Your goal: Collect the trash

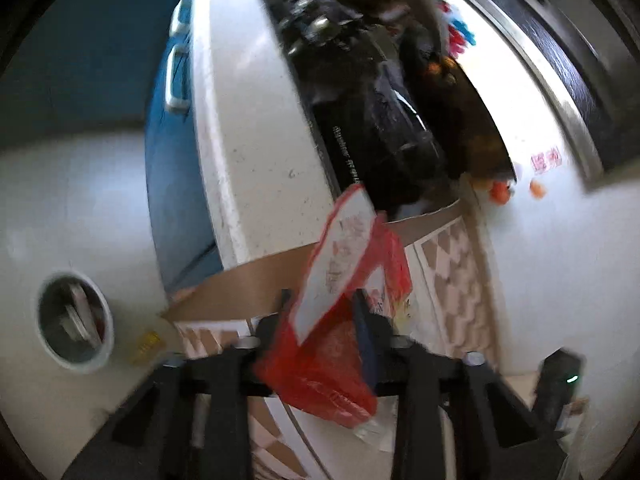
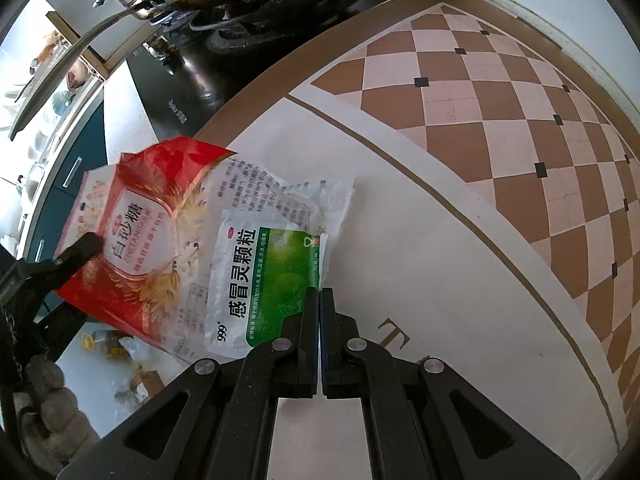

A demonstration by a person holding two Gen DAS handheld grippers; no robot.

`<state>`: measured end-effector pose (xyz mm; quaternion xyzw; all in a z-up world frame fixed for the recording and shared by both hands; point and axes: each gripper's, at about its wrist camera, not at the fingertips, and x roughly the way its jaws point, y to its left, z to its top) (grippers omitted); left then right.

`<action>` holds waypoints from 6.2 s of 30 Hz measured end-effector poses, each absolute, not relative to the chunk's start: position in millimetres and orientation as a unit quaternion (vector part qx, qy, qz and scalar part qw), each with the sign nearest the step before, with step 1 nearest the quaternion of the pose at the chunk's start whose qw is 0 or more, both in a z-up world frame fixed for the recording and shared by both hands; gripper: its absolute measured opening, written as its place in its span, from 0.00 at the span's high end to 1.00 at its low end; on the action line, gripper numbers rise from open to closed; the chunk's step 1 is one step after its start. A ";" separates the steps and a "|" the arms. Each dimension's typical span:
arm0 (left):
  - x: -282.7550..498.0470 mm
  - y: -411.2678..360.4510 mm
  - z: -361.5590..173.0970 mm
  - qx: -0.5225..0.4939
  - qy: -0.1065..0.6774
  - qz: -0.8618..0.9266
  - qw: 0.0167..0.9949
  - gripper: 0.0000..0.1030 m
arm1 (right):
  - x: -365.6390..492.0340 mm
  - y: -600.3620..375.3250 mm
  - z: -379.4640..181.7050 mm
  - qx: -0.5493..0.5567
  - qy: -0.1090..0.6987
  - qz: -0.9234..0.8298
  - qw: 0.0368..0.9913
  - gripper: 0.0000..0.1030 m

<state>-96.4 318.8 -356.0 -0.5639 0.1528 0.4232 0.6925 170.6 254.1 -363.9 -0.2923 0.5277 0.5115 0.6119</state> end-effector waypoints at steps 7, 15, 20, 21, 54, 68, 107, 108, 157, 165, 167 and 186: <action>-113.8 303.4 -310.1 -0.508 0.166 0.476 0.699 0.98 | 163.5 248.2 -340.1 -0.281 0.518 0.528 0.611 1.00; -185.5 262.2 -240.0 -0.442 0.143 0.541 0.701 0.99 | 124.3 233.6 -282.1 -0.247 0.501 0.580 0.593 1.00; -244.7 230.5 -234.3 -0.412 0.155 0.583 0.683 0.99 | 64.6 223.6 -265.8 -0.252 0.486 0.617 0.565 1.00; -255.6 226.0 -238.8 -0.411 0.158 0.589 0.678 0.99 | 53.4 222.5 -267.2 -0.255 0.485 0.620 0.561 1.00; -374.5 260.7 -818.3 -0.561 0.320 0.593 0.481 0.95 | -197.2 301.3 -865.8 -0.510 0.529 0.569 0.367 1.00; -376.0 221.1 -742.6 -0.538 0.313 0.636 0.456 0.00 | -205.2 292.9 -841.4 -0.532 0.497 0.579 0.368 0.29; -328.7 -46.0 -197.0 -0.499 0.203 0.640 0.548 0.00 | -121.7 30.7 -147.3 -0.389 0.389 0.741 0.387 0.00; -326.4 -52.1 -189.8 -0.500 0.198 0.638 0.551 0.00 | -120.4 23.3 -140.0 -0.386 0.390 0.744 0.382 0.00; -279.0 -108.2 -122.5 -0.491 0.154 0.627 0.585 0.00 | -83.6 -32.3 -60.1 -0.391 0.377 0.793 0.276 0.00; -276.9 -108.1 -122.5 -0.491 0.153 0.627 0.585 0.00 | -75.7 -27.8 -62.2 -0.396 0.376 0.793 0.272 0.00; -275.4 -105.8 -123.0 -0.492 0.154 0.625 0.586 0.00 | -73.5 -25.4 -62.0 -0.396 0.376 0.792 0.272 0.00; -272.5 -83.2 -124.3 -0.493 0.158 0.613 0.597 0.00 | -65.0 -12.2 -61.0 -0.393 0.387 0.786 0.279 0.00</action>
